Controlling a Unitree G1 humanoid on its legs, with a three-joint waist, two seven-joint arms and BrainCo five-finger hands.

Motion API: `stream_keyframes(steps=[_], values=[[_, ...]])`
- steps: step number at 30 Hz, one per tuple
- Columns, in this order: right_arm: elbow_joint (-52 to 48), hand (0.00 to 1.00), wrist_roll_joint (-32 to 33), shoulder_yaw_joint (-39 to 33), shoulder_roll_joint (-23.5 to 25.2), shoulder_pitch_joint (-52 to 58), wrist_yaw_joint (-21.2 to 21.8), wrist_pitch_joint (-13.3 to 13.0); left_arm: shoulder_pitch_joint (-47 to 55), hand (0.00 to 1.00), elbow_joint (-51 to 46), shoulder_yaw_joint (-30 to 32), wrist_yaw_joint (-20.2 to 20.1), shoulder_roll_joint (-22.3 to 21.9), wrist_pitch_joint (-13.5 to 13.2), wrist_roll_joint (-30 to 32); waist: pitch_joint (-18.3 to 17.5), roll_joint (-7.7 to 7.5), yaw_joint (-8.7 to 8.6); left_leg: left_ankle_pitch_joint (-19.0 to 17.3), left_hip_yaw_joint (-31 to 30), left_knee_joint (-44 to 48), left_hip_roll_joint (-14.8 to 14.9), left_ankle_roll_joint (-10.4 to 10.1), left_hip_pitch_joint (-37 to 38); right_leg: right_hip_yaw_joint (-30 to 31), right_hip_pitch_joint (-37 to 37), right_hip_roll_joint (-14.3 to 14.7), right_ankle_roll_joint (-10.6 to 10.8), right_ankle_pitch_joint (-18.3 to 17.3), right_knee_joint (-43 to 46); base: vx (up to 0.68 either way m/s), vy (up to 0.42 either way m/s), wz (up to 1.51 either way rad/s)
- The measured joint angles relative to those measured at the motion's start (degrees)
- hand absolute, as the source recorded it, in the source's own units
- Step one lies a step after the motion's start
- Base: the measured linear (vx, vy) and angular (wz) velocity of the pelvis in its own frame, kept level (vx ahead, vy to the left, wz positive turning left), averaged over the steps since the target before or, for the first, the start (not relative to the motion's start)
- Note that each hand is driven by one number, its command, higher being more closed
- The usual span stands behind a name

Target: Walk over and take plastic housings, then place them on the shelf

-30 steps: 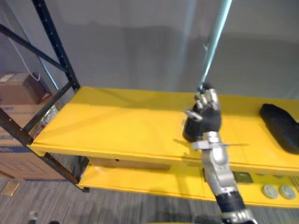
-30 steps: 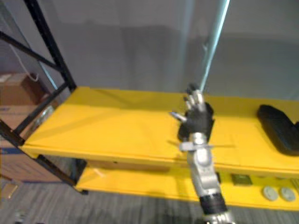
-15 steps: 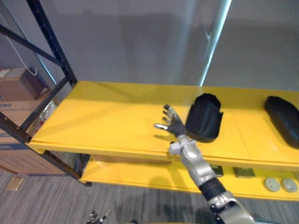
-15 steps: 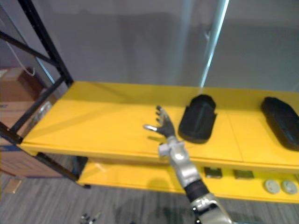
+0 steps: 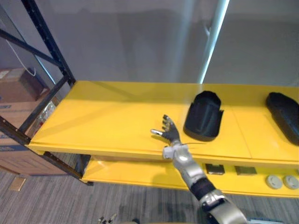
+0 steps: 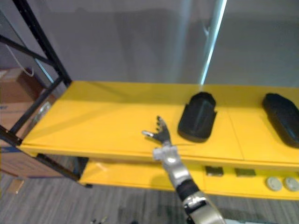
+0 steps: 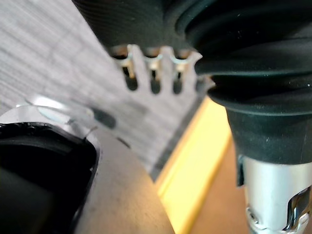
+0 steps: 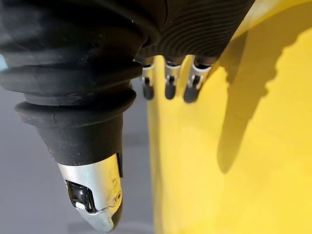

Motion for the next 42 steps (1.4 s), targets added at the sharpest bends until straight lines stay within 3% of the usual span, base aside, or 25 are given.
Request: stream_keyframes(steps=[6,13,26,35,39,42], values=[[1.3,0.00,-1.7,-2.3,1.5,-0.6,-6.2,0.6,-0.3,0.00,0.1,-1.7,0.1,0.6,0.5,0.1,0.1,-0.07,-0.04,0.0,0.0,0.0,0.0,0.0,-0.1,0.0,0.1,0.1,0.1,0.0,-0.4,0.00,0.000,0.00],[1.3,0.00,-1.9,-5.3,1.7,-0.8,-7.4,0.4,-0.6,0.00,0.1,-1.8,0.1,0.5,1.1,0.1,0.2,-0.17,-0.06,-0.3,0.1,0.0,0.0,-0.4,0.2,0.0,0.7,0.2,0.1,0.2,-1.1,0.00,0.000,0.00],[1.0,0.00,-3.3,-9.8,1.8,-0.8,-14.5,0.6,-1.0,0.00,0.1,-2.3,0.5,0.5,1.2,0.1,0.6,-0.05,-0.17,-0.4,0.4,0.0,0.1,-0.4,0.8,0.2,1.2,0.2,0.2,0.1,-1.1,0.00,0.001,0.00],[0.2,0.00,-3.4,-10.3,1.5,-0.8,-13.7,-0.6,-1.3,0.00,0.0,-2.8,1.0,0.8,1.2,0.1,1.2,0.11,-0.40,-0.7,1.7,0.0,0.4,-0.6,1.0,1.4,0.7,0.5,0.1,0.2,-1.1,0.00,0.006,-0.07],[0.2,0.00,-3.4,-10.2,1.2,-0.7,-10.0,-1.8,-1.3,0.00,0.0,-2.9,1.1,0.7,1.2,0.1,1.3,0.17,-0.49,-0.7,1.8,0.0,0.4,-0.6,1.3,1.4,0.7,0.5,0.1,0.2,-1.1,0.00,0.000,0.00],[0.2,0.00,-3.6,-9.6,1.0,-0.3,-4.4,-4.2,-1.6,0.00,0.0,-2.9,1.1,0.8,1.2,0.1,1.9,0.14,-0.51,-0.7,1.8,0.0,0.4,-0.7,1.8,1.4,1.1,0.5,0.1,0.2,-1.1,0.00,0.000,0.00]])
